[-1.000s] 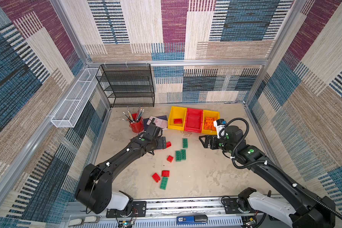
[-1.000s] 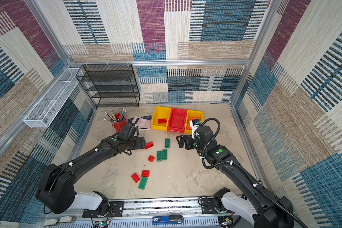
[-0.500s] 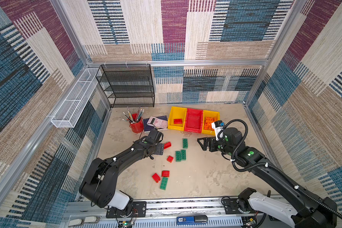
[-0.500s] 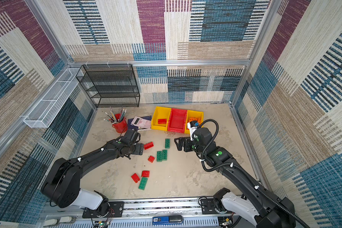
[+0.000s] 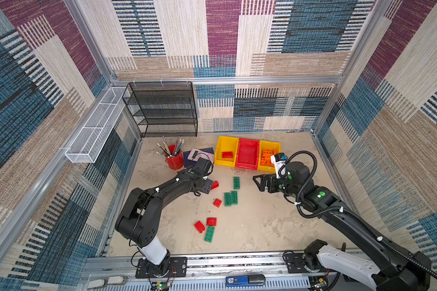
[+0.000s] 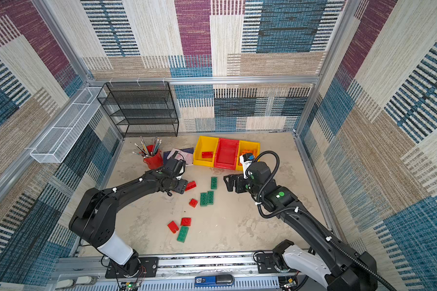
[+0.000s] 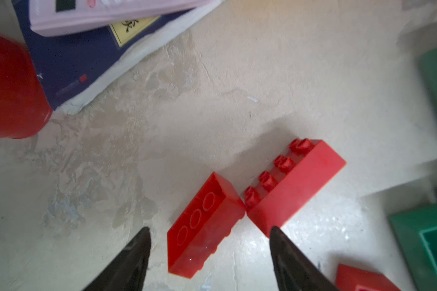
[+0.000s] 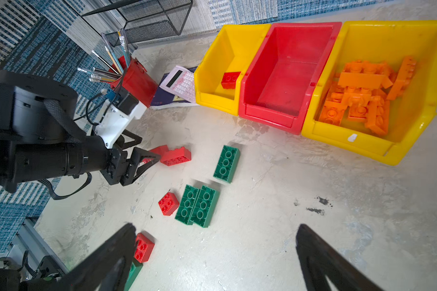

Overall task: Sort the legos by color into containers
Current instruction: 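Lower the left gripper onto a red 2x3 brick and close on it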

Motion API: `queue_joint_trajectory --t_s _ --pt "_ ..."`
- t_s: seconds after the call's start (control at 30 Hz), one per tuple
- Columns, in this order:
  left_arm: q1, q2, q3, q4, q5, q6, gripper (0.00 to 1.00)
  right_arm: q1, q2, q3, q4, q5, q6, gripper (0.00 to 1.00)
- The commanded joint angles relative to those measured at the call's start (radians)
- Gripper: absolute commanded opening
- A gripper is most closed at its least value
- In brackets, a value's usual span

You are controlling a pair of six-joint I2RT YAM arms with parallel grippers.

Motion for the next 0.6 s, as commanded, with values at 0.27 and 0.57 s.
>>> queue_joint_trajectory --t_s 0.27,0.57 --pt "0.016 0.034 0.030 -0.056 -0.008 0.055 0.72 0.002 0.019 0.012 0.007 0.008 -0.005 1.00" --pt "0.047 0.085 0.072 -0.076 -0.008 0.033 0.62 0.002 0.013 0.009 0.006 0.016 -0.004 1.00"
